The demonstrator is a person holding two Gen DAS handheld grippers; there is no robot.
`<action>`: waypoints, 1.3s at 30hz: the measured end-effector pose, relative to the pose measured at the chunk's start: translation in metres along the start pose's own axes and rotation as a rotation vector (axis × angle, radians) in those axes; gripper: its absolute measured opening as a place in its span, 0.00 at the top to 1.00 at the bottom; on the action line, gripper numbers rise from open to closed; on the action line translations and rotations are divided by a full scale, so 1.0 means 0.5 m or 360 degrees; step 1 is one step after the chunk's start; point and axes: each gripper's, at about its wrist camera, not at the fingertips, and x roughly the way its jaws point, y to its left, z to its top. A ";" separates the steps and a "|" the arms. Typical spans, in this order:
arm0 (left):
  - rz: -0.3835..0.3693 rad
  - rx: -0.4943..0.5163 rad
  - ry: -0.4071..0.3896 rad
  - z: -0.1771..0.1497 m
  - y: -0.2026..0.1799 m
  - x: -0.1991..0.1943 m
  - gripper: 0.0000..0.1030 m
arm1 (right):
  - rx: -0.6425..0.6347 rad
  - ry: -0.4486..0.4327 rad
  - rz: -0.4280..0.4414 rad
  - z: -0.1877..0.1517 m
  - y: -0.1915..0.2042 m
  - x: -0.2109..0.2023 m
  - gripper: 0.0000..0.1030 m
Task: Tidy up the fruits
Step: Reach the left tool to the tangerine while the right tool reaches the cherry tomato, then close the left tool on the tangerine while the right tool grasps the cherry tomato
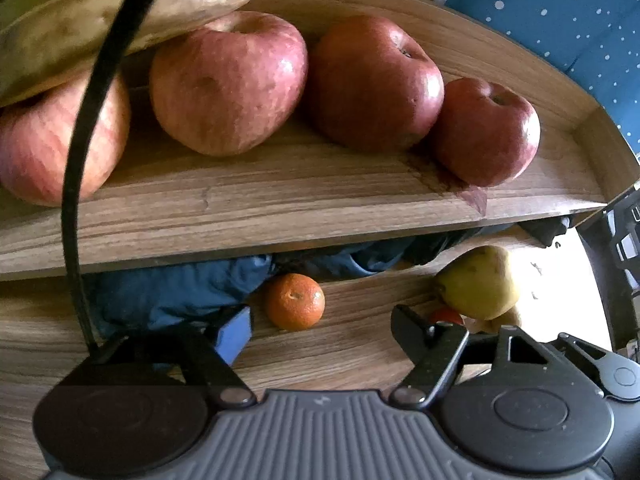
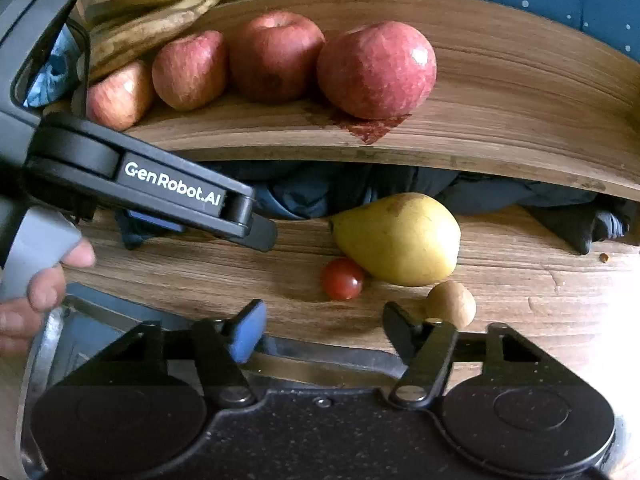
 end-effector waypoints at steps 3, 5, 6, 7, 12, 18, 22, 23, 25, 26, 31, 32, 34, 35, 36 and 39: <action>-0.0005 -0.0018 -0.0002 -0.001 0.006 0.001 0.29 | -0.0001 0.0005 -0.0011 0.003 -0.001 0.002 0.42; -0.0006 -0.0028 0.0000 -0.002 0.010 0.003 0.32 | -0.0001 0.0005 -0.0022 0.005 0.000 0.004 0.43; -0.0007 -0.0031 0.0001 -0.002 0.012 0.005 0.34 | -0.0002 0.0003 -0.0025 0.005 0.001 0.005 0.44; -0.0008 -0.0030 -0.0003 -0.002 0.013 0.004 0.35 | -0.0003 0.0003 -0.0028 0.007 0.004 0.009 0.45; -0.0008 -0.0014 -0.0002 -0.003 0.011 0.008 0.38 | -0.0008 -0.0004 -0.0042 0.007 0.011 0.011 0.49; 0.0010 -0.0020 -0.0013 0.001 0.010 0.010 0.46 | 0.0014 -0.0010 -0.0046 0.018 0.001 0.014 0.59; 0.0019 -0.0023 -0.0017 0.005 0.016 0.004 0.51 | 0.0024 -0.0013 -0.0039 0.017 -0.003 0.010 0.63; 0.0021 -0.0023 -0.0019 0.005 0.017 0.003 0.52 | 0.0026 -0.0014 -0.0041 0.017 -0.004 0.010 0.64; 0.0021 -0.0026 -0.0022 0.006 0.018 0.005 0.58 | 0.0030 -0.0016 -0.0037 0.014 -0.009 0.004 0.68; 0.0022 -0.0026 -0.0024 0.006 0.019 0.005 0.59 | 0.0032 -0.0018 -0.0038 0.015 -0.012 0.004 0.69; 0.0033 -0.0019 -0.0032 0.002 0.021 0.004 0.65 | 0.0039 -0.0024 -0.0036 0.014 -0.017 -0.003 0.72; 0.0032 -0.0017 -0.0031 0.002 0.021 0.003 0.65 | 0.0037 -0.0024 -0.0035 0.014 -0.018 -0.004 0.73; 0.0027 -0.0007 -0.0028 0.002 0.020 0.002 0.65 | 0.0039 -0.0022 -0.0035 0.013 -0.021 -0.006 0.76; 0.0024 -0.0004 -0.0026 0.001 0.019 0.002 0.66 | 0.0042 -0.0022 -0.0033 0.013 -0.019 -0.005 0.76; 0.0018 0.0000 -0.0023 0.001 0.018 0.001 0.66 | 0.0045 -0.0022 -0.0031 0.012 -0.018 -0.006 0.76; 0.0001 0.0018 -0.0010 -0.001 0.011 0.002 0.66 | 0.0051 -0.0023 -0.0024 0.009 -0.017 -0.003 0.76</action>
